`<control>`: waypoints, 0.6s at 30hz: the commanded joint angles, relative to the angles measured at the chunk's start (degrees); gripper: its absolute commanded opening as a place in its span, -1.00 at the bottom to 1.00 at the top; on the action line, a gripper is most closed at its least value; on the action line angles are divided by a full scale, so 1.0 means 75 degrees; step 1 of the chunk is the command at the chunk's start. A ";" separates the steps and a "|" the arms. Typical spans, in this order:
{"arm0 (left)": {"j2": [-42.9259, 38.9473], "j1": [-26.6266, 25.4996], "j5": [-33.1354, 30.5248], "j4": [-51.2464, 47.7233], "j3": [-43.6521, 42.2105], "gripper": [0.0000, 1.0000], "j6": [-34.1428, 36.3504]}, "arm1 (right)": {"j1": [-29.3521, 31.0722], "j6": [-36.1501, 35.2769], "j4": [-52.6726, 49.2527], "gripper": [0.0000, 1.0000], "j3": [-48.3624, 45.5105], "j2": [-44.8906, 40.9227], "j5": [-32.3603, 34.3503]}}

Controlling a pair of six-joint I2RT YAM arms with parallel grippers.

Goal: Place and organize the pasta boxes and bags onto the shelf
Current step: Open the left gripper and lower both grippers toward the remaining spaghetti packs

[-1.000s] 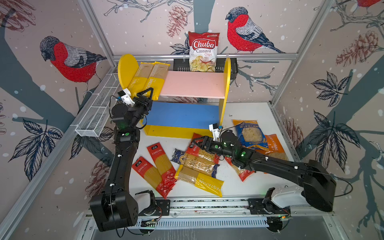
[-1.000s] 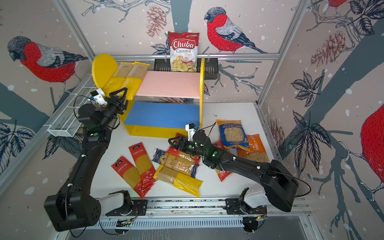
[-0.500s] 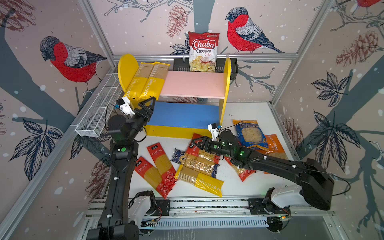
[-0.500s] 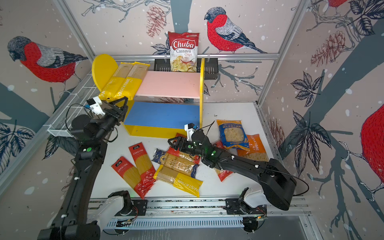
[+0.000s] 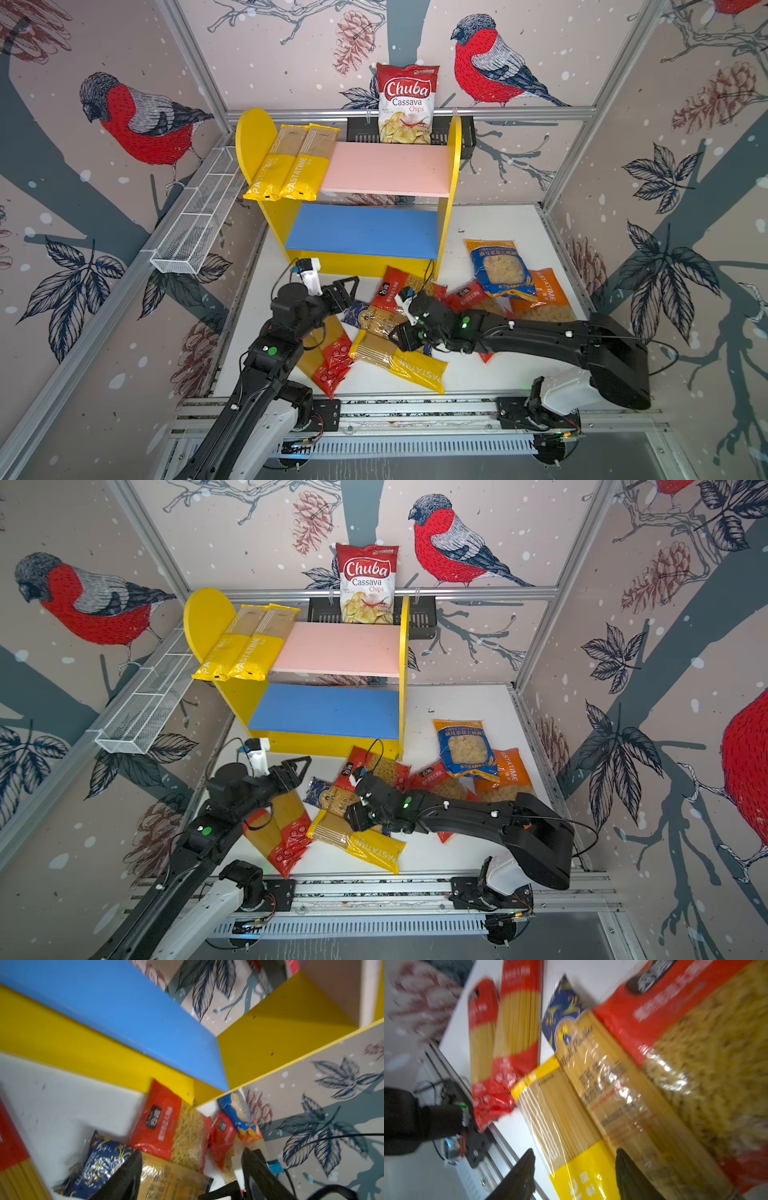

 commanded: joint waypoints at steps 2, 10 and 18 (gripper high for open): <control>0.0484 -0.0409 -0.0999 0.0214 -0.0440 0.47 0.0017 | 0.0570 -0.0675 -0.0816 0.30 0.0523 0.0778 0.0785; 0.0756 -0.0348 -0.1765 -0.0200 -0.0147 0.48 0.0414 | 0.1646 -0.1341 -0.1865 0.56 0.2162 0.2889 0.2558; 0.0645 0.0665 -0.0893 -0.0089 -0.0100 0.48 0.0330 | 0.1819 -0.1487 -0.2424 0.39 0.2751 0.3673 0.3956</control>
